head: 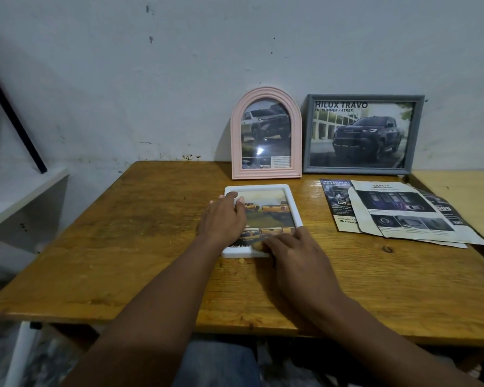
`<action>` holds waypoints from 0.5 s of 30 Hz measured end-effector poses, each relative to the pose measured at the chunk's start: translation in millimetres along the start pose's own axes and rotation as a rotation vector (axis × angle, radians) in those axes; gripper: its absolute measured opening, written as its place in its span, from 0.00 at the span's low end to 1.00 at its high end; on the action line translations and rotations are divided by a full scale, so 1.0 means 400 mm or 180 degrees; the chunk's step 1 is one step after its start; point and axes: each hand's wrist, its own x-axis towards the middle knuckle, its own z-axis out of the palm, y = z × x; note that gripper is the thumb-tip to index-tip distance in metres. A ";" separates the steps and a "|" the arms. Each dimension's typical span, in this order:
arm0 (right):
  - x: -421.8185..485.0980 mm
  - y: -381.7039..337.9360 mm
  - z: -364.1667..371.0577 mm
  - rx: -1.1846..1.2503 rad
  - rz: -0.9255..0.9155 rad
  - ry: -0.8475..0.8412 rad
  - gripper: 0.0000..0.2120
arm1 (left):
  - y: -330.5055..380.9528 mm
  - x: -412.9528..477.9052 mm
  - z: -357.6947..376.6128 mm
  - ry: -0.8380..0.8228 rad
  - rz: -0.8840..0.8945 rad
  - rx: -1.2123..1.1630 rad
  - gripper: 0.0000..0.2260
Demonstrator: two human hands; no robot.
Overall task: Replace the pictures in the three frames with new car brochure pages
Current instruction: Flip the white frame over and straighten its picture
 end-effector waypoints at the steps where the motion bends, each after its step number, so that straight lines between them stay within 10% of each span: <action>1: 0.006 -0.030 0.007 0.0021 -0.0161 0.0018 0.14 | -0.001 0.001 0.001 -0.0007 -0.0004 -0.0022 0.22; 10: 0.073 -0.050 -0.034 0.1273 -0.0311 -0.0429 0.12 | 0.007 0.026 -0.054 -0.0469 -0.0565 -0.1349 0.27; 15: 0.135 0.106 -0.062 0.1768 0.0673 0.0117 0.11 | 0.040 -0.065 -0.085 -0.0431 -0.0046 -0.1112 0.22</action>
